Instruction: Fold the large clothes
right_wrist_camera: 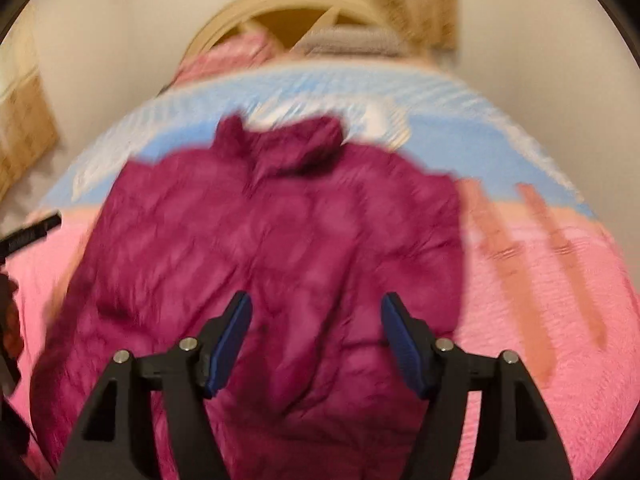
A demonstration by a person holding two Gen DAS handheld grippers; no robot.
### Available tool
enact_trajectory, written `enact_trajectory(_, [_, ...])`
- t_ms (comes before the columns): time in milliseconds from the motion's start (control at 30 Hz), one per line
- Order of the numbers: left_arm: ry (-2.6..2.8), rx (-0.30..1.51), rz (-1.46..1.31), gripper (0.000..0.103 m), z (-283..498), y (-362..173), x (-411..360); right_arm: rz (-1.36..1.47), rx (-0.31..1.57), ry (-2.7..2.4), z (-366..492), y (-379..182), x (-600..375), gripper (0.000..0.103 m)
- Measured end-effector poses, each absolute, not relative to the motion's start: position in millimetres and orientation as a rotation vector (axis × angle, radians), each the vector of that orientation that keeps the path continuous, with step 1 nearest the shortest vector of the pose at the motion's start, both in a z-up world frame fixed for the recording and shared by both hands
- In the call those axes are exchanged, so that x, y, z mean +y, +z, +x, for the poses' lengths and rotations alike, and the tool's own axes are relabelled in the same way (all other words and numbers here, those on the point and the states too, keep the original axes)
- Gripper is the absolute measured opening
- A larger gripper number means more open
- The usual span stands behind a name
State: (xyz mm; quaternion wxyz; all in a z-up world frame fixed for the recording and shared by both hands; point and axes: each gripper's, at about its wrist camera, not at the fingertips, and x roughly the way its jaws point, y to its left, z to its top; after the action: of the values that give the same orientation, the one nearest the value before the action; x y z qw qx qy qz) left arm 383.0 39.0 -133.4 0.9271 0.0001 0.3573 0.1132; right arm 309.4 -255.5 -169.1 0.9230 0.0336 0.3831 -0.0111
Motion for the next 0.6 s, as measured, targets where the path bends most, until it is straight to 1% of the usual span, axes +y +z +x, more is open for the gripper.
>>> enact_trajectory(33, [0.21, 0.716, -0.008, 0.098, 385, -128, 32, 0.072, 0.752, -0.048, 307, -159, -258, 0.051])
enact_trajectory(67, [0.174, 0.699, -0.027, 0.098, 389, -121, 22, 0.082, 0.722, -0.053, 306, -150, -259, 0.039])
enact_trajectory(100, [0.129, 0.692, -0.053, 0.098, 393, -116, 10, 0.092, 0.699, -0.053, 306, -144, -258, 0.033])
enact_trajectory(167, [0.012, 0.713, -0.106, 0.098, 404, -112, -12, 0.108, 0.678, -0.036, 311, -137, -254, 0.026])
enact_trajectory(233, [-0.072, 0.741, -0.119, 0.098, 418, -118, -36, 0.136, 0.696, -0.016, 323, -140, -251, 0.026])
enact_trajectory(300, [-0.048, 0.756, -0.046, 0.098, 431, -132, -52, 0.153, 0.719, 0.002, 339, -150, -246, 0.026])
enact_trajectory(367, [0.06, 0.778, 0.071, 0.098, 448, -157, -60, 0.163, 0.75, 0.042, 349, -167, -238, 0.026])
enact_trajectory(433, [0.14, 0.843, 0.129, 0.098, 466, -189, -52, 0.144, 0.781, 0.046, 358, -183, -229, 0.026])
enact_trajectory(533, [0.133, 0.909, 0.063, 0.099, 476, -217, -32, 0.127, 0.802, 0.045, 367, -201, -222, 0.025])
enact_trajectory(600, [0.092, 0.933, -0.01, 0.099, 478, -224, -23, 0.09, 0.811, 0.029, 373, -215, -218, 0.023])
